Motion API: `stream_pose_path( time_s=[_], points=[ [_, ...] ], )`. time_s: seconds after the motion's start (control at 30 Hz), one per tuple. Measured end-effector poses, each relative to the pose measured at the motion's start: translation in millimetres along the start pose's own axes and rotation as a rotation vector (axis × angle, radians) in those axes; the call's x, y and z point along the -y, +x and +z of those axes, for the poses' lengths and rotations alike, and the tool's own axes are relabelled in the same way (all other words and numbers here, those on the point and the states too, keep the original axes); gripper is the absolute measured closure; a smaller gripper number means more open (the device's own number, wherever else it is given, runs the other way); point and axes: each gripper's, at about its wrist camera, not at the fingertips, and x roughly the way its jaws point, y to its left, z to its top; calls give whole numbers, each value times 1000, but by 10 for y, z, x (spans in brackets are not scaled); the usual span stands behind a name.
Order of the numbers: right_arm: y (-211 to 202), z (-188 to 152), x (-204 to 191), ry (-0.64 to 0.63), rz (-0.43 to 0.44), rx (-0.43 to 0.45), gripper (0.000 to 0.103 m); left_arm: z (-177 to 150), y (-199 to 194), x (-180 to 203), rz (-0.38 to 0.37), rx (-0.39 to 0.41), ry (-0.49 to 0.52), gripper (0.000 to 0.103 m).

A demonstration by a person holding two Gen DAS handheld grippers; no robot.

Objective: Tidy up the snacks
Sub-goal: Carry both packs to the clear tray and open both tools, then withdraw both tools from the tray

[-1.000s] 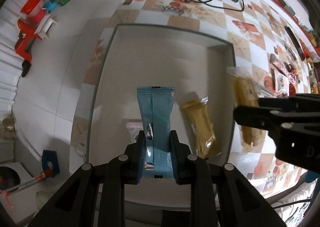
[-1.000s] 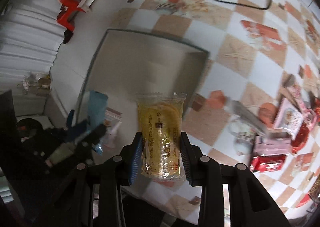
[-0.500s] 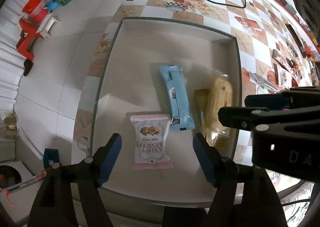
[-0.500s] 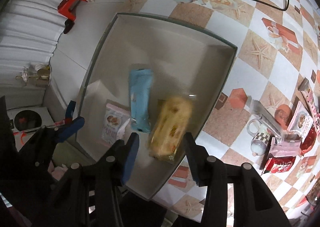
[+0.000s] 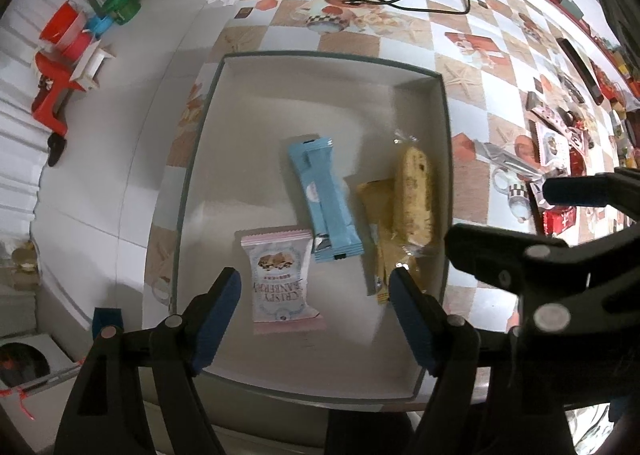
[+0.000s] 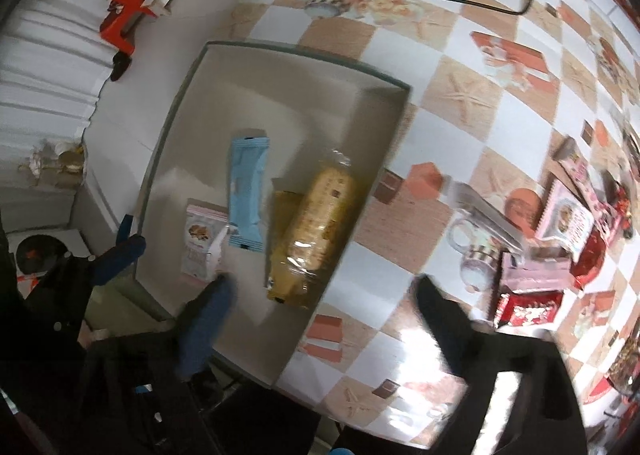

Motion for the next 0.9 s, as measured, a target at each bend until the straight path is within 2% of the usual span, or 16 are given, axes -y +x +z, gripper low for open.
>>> stream_pose_path(
  time_s=[0.9],
  points=[
    [-129,-136,293,50,9,24,0,43,-185,241,62,56,57,23]
  ],
)
